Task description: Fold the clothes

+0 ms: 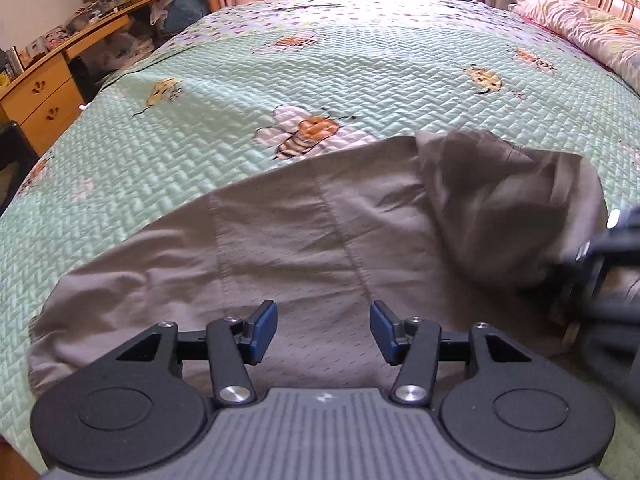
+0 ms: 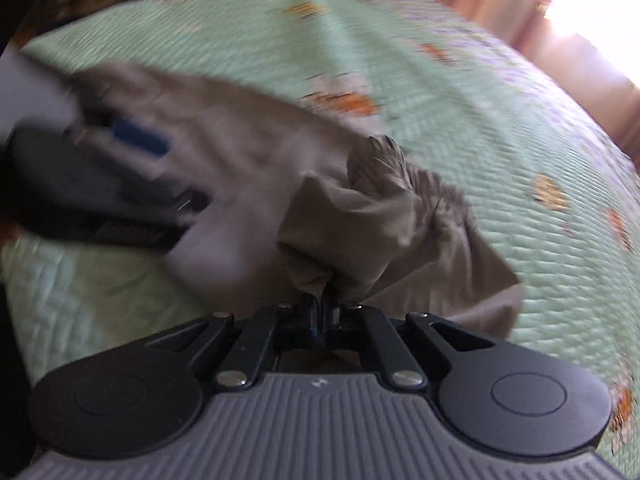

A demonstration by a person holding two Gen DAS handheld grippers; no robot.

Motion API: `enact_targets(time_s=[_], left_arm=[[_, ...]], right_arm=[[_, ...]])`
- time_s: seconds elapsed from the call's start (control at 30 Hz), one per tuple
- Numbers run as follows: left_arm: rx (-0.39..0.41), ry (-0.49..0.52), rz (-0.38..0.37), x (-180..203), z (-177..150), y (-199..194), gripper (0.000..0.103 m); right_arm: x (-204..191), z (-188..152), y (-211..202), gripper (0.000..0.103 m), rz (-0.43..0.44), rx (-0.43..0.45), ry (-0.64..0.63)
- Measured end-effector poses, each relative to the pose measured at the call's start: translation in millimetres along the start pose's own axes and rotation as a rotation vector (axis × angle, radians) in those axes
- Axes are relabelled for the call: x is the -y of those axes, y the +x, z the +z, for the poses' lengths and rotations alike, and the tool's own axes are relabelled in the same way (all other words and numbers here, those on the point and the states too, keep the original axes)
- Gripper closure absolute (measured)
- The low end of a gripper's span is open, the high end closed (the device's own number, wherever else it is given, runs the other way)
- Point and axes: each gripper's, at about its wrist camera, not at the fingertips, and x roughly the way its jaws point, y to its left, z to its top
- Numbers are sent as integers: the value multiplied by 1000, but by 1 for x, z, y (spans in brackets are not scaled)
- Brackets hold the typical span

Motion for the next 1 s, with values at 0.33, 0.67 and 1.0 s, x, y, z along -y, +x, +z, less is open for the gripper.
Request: enact_targets(time_s=[0.33,0.67,1.0], left_arm=[[-21,-36,-2,-19,-2,19,49],[-22,-19,-4,-11,-3,23,49],[-31,-8,1,-3,1,17,49]], right_arm=[[-18,13,20,99,-28,-28,-52],[-21,7,10,87,-103,-19,-94],[9,3,-25,50,-116,58,196]])
